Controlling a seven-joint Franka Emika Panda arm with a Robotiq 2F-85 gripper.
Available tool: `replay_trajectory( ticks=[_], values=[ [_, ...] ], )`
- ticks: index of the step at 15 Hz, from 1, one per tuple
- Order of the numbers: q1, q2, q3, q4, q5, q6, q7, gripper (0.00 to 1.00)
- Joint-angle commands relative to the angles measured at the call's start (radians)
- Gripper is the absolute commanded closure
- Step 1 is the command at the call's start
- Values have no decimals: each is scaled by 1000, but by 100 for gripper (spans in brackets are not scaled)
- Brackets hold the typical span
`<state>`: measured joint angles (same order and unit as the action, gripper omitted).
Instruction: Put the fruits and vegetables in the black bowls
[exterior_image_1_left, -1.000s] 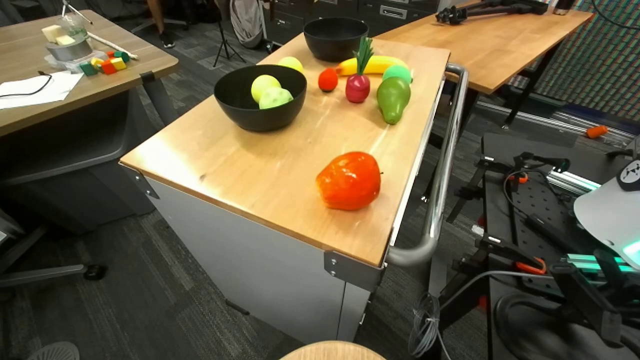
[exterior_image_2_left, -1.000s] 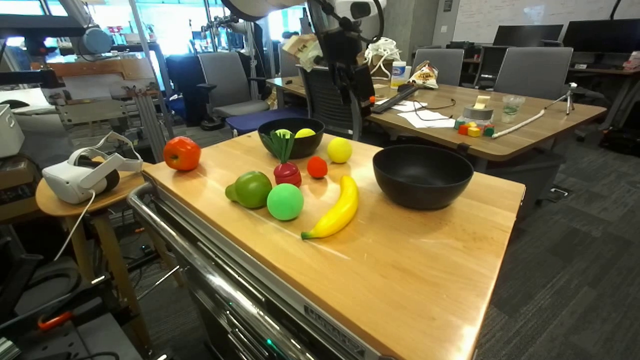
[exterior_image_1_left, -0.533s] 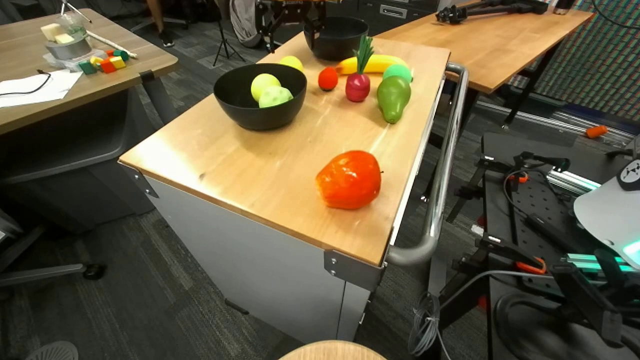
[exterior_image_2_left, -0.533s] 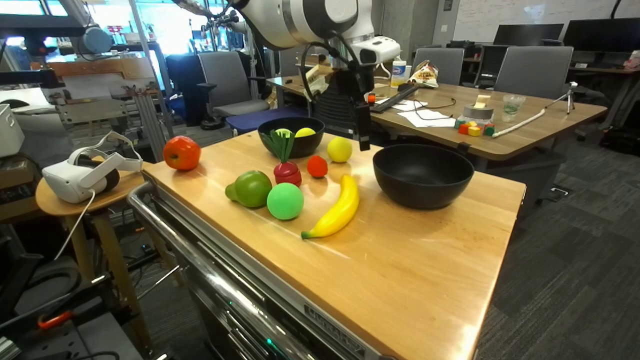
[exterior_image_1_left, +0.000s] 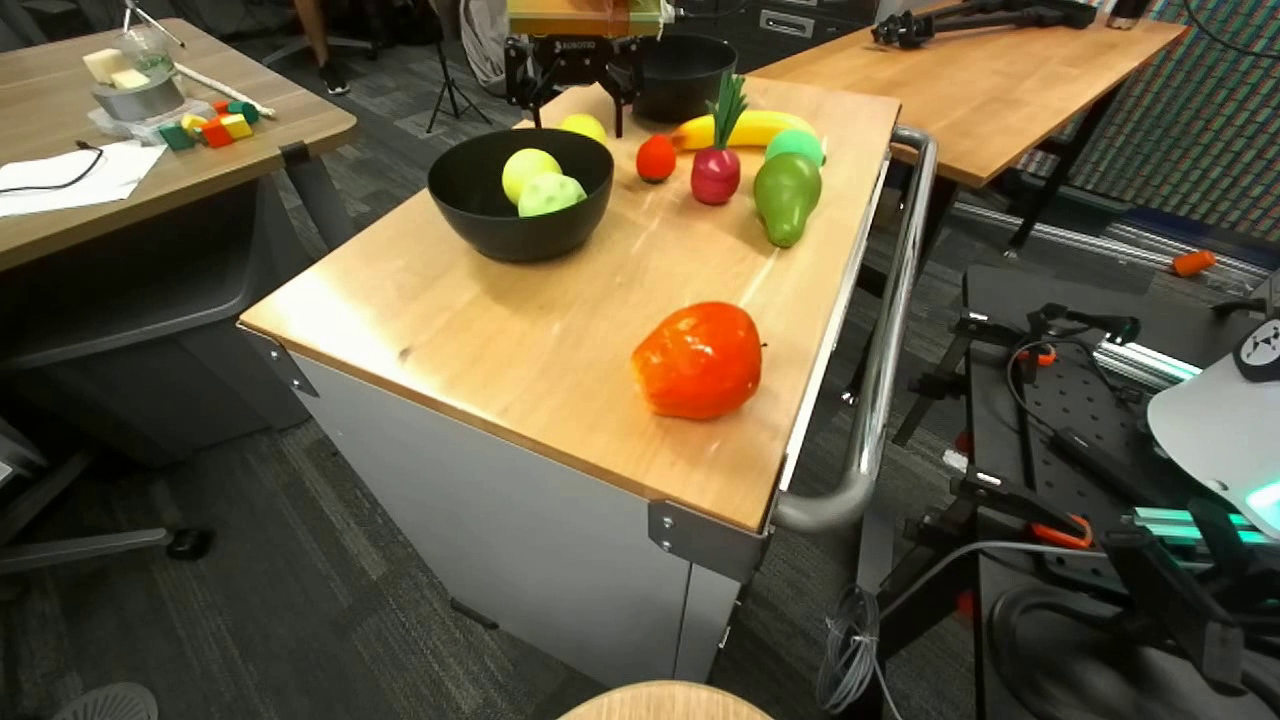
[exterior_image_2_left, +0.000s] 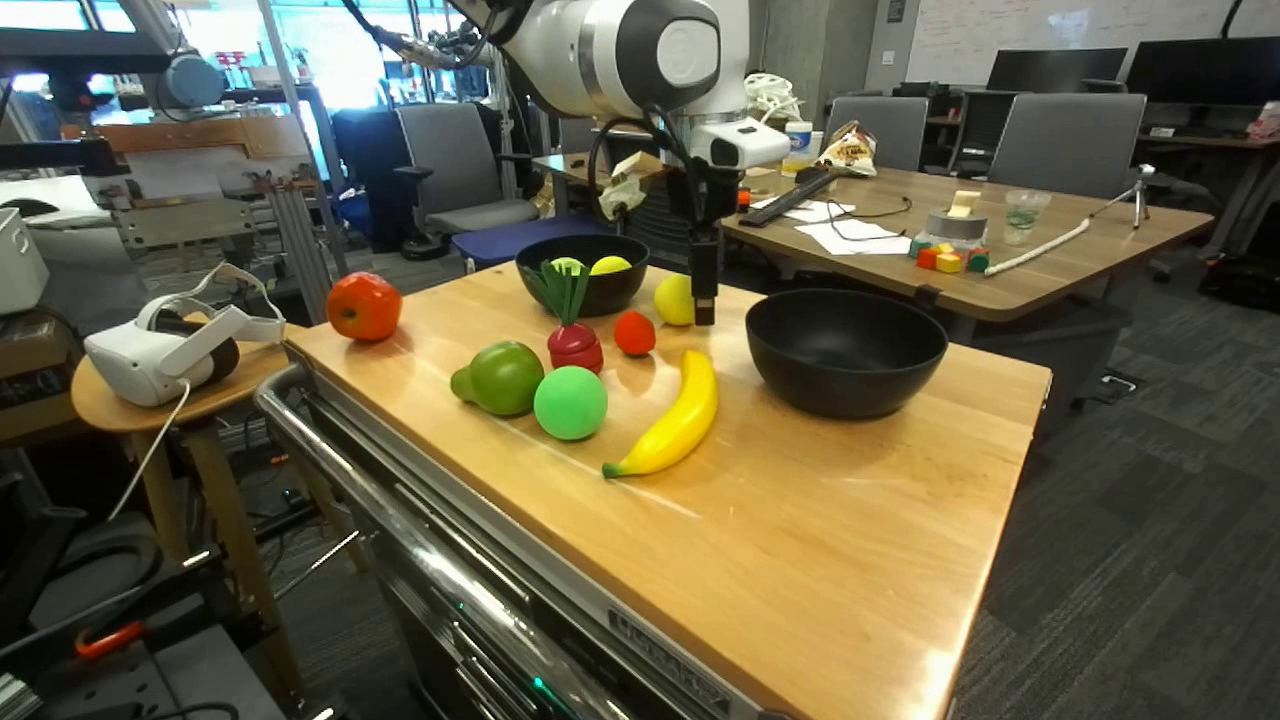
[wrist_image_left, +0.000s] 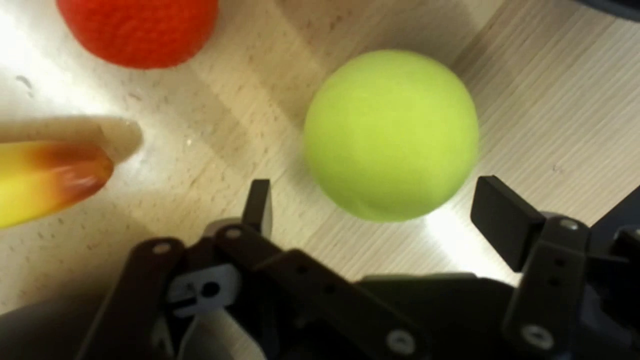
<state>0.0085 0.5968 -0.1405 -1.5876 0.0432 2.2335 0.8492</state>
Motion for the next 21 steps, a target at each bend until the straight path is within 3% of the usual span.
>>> replay_trajectory(
  ticks=[1, 3, 7, 9, 13, 18, 21],
  values=[
    [-2, 23, 8, 56, 31, -61, 18, 25],
    [-4, 26, 11, 63, 35, -75, 19, 30],
    [-8, 25, 17, 77, 49, -93, 18, 63],
    [-10, 19, 17, 89, 53, -100, 12, 74],
    [-20, -24, 13, 119, 29, -113, -44, 81],
    [-17, -116, -84, 134, -217, -114, -205, 81],
    [-16, -144, -136, 101, -368, -61, -233, 81]
  ],
)
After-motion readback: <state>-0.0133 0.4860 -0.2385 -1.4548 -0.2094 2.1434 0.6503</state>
